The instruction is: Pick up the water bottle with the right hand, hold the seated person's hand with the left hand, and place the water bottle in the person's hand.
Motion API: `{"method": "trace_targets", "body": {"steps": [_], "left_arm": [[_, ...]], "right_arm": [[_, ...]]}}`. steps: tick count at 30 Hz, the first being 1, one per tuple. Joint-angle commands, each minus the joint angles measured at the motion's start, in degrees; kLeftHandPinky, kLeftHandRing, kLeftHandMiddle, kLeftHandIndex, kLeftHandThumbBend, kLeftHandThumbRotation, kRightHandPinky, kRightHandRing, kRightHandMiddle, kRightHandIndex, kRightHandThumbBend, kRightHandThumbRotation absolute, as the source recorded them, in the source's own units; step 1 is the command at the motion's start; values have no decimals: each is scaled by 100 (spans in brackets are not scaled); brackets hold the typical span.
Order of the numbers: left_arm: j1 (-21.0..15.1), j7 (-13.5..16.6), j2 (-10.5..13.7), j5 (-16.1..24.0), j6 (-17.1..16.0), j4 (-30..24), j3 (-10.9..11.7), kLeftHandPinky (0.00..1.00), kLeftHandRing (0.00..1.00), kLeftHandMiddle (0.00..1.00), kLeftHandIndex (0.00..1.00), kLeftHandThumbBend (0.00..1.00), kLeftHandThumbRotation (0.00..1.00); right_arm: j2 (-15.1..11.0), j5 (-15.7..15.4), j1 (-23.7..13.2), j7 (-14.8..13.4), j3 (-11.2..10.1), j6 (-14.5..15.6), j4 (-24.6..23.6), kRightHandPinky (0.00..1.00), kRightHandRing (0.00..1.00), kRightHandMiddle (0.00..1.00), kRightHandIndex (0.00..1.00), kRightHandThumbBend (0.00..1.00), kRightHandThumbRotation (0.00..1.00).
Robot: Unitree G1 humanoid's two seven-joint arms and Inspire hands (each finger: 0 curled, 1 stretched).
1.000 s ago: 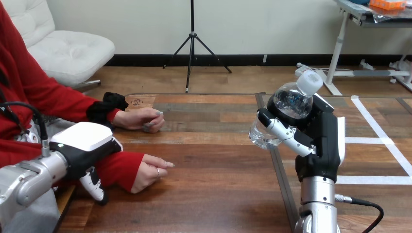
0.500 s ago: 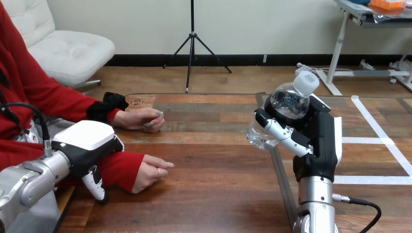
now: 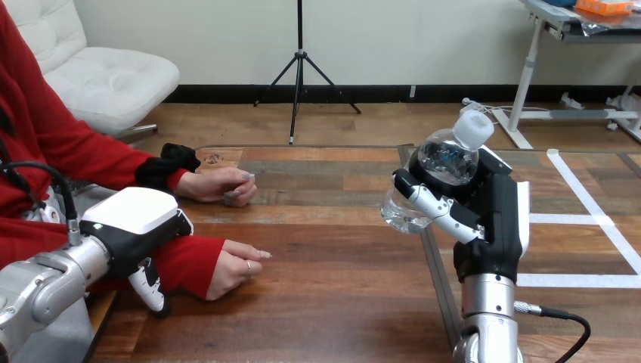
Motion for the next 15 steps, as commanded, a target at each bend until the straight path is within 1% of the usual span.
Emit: {"method": "trace_targets", "body": {"steps": [1,11,15], "left_arm": [[14,134,-350,-172,-114,-212,80,36,38,43,44,92,0],[38,142,-360,-317,-182,-316,157,37,38,43,44,89,0],[71,155,-383,-406,-235,-368,251,36,38,42,43,89,0]], "right_arm": [[238,-99,-536,-56,128,1,-8,38,40,43,43,79,0],[292,-214,-598,-186,228,-1,152,38,40,43,43,78,0],[327,-227,-649,-241,271,-34,271,38,40,43,43,78,0]]}}
